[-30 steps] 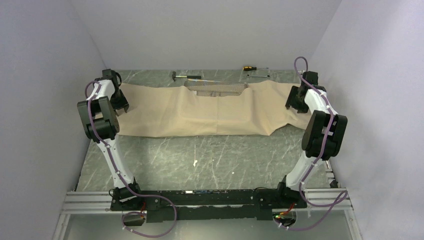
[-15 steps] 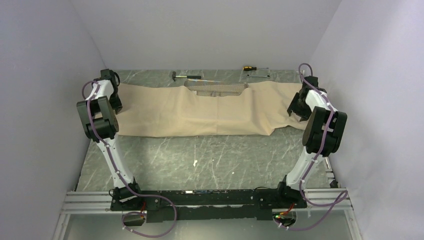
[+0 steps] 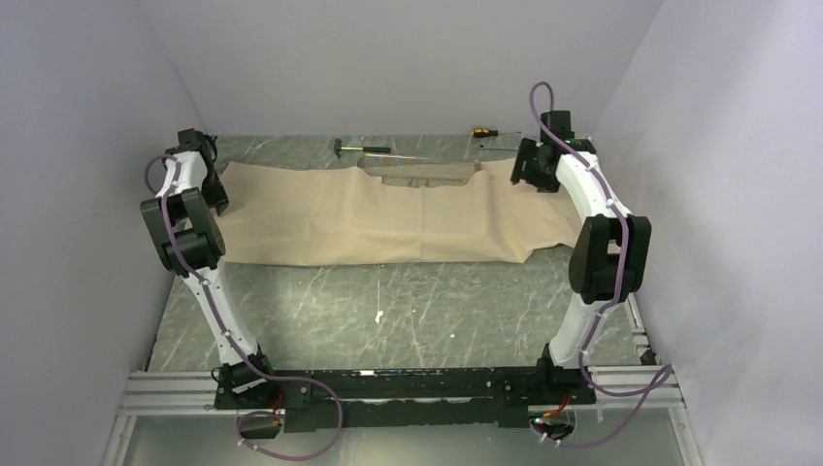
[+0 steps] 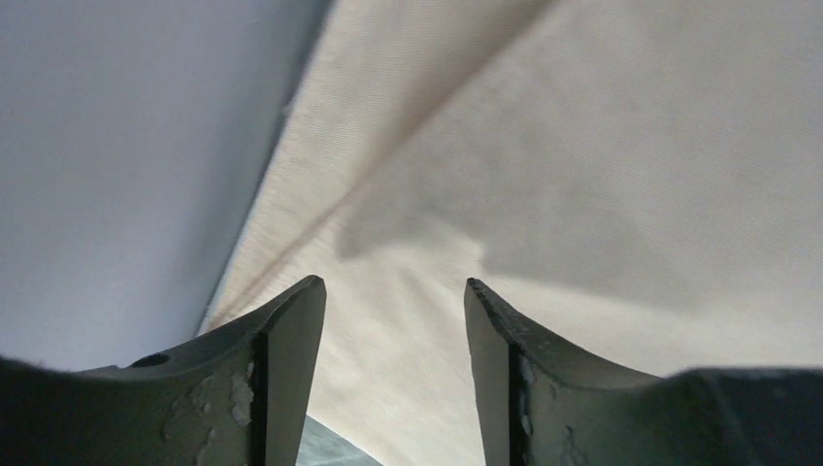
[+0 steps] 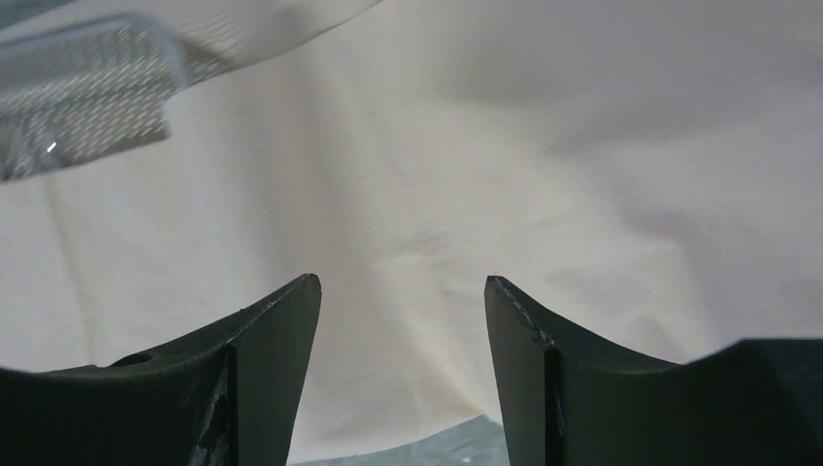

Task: Open and lay out the surgical kit
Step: Open the surgical kit at the center of the board.

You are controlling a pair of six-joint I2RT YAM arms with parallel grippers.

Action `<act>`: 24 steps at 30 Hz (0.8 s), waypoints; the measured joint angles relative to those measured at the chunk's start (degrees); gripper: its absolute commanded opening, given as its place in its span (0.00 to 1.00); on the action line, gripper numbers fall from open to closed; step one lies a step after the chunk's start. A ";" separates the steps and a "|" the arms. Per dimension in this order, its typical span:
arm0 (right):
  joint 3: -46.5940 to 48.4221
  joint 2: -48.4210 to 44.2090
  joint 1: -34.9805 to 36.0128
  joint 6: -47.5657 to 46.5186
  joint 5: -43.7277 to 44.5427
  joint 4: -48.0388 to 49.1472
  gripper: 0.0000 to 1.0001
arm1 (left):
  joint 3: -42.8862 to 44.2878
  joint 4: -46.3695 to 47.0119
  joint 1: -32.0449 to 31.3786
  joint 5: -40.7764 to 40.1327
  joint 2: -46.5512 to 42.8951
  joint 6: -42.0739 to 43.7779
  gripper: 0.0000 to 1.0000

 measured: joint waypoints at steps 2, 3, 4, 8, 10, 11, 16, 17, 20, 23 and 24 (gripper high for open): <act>0.00 0.02 2.32 0.33 -2.27 0.00 0.69 | 0.02 0.00 -1.25 2.34 -1.70 -0.33 0.67; 0.00 0.02 3.13 0.42 -3.02 0.00 0.69 | 0.04 0.09 -2.19 3.48 -2.89 -0.50 0.69; 0.00 0.02 4.28 0.61 -3.80 0.04 0.70 | 0.09 0.28 -3.30 4.57 -4.20 -0.76 0.70; 0.00 0.72 8.37 1.11 -5.35 0.50 0.70 | -0.66 3.43 -7.21 9.05 -9.20 -1.73 0.75; 0.00 2.08 10.34 1.42 -5.79 0.79 0.70 | -2.03 5.29 -8.66 11.13 -11.23 -1.97 0.76; 0.00 2.78 10.99 1.53 -5.97 0.81 0.69 | -2.67 5.84 -9.03 11.98 -11.80 -1.99 0.77; 0.00 7.34 13.40 2.08 -5.75 0.68 0.65 | -6.80 7.87 -8.70 14.03 -11.54 -2.10 0.77; 0.00 7.98 13.66 2.21 -5.60 0.66 0.64 | -7.52 7.96 -8.57 14.19 -11.10 -2.05 0.77; 0.00 9.01 14.23 2.27 -4.46 0.63 0.59 | -8.98 8.00 -8.22 14.23 -9.44 -1.81 0.76; 0.00 9.25 14.69 2.32 -3.87 0.66 0.47 | -10.14 8.00 -8.11 13.68 -7.76 -1.73 0.73; 0.00 9.29 14.80 2.40 -3.76 0.63 0.43 | -10.40 7.96 -8.13 13.40 -7.37 -1.70 0.72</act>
